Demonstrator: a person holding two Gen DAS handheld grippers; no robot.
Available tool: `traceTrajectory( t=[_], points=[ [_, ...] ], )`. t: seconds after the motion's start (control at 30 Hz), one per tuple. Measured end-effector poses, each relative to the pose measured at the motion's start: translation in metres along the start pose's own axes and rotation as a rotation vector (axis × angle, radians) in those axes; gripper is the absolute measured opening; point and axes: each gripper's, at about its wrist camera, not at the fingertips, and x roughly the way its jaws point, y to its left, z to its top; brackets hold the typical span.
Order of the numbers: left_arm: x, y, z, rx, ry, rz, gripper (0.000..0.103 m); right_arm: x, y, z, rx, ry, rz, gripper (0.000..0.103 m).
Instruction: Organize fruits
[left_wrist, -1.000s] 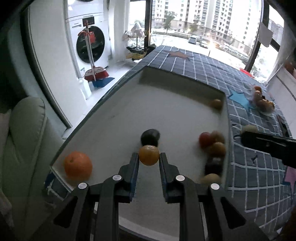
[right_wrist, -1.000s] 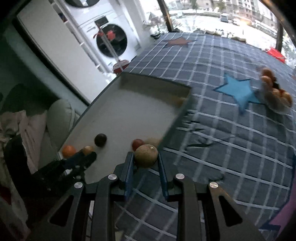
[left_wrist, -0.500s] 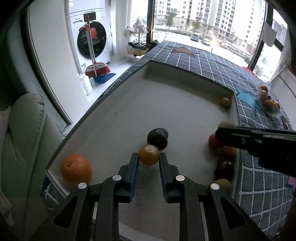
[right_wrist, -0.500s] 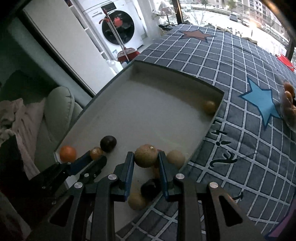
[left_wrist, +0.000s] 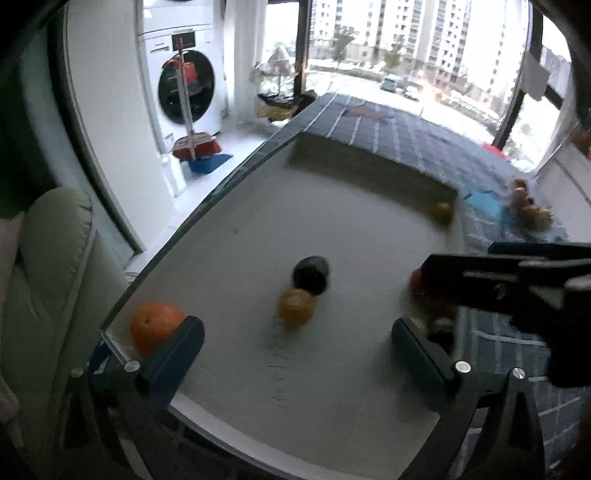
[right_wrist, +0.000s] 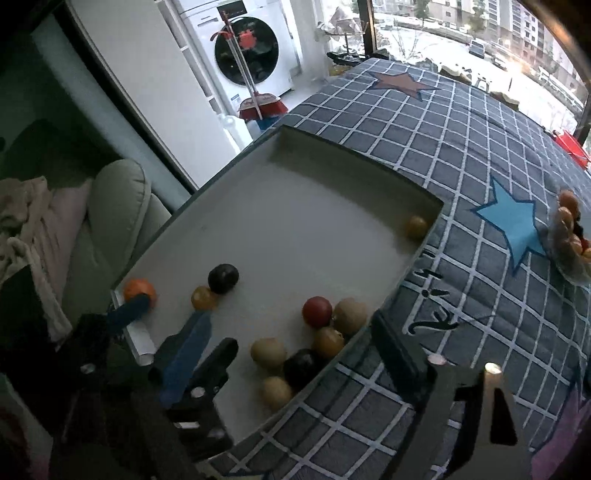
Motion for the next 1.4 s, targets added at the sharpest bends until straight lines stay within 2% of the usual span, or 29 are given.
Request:
traceTrajectory(
  t=[0.1,0.2,0.27,0.43,0.6,0.7,1.4],
  points=[
    [-0.006,-0.004,-0.001,0.008,0.013,-0.026,0.102,-0.003,-0.004,-0.004,-0.005,0.012,-0.008,0.103],
    [-0.006,-0.011,-0.003,0.028,0.047,-0.029,0.102,-0.004,0.0,-0.007,-0.039,0.014,-0.061,0.103],
    [-0.009,-0.015,-0.006,0.035,0.042,-0.026,0.102,-0.006,0.001,-0.01,-0.055,0.014,-0.078,0.103],
    [-0.017,-0.021,-0.009,0.051,0.045,-0.001,0.102,-0.009,0.001,-0.016,-0.054,0.025,-0.087,0.103],
    [-0.019,-0.022,-0.014,0.069,0.065,0.065,0.102,-0.01,0.002,-0.022,-0.065,0.034,-0.123,0.103],
    [-0.021,-0.019,-0.017,0.061,0.072,0.067,0.102,-0.012,0.004,-0.024,-0.072,0.026,-0.138,0.103],
    [-0.025,-0.013,-0.022,0.038,0.077,0.074,0.102,-0.021,0.014,-0.035,-0.113,0.011,-0.168,0.103]
  ],
)
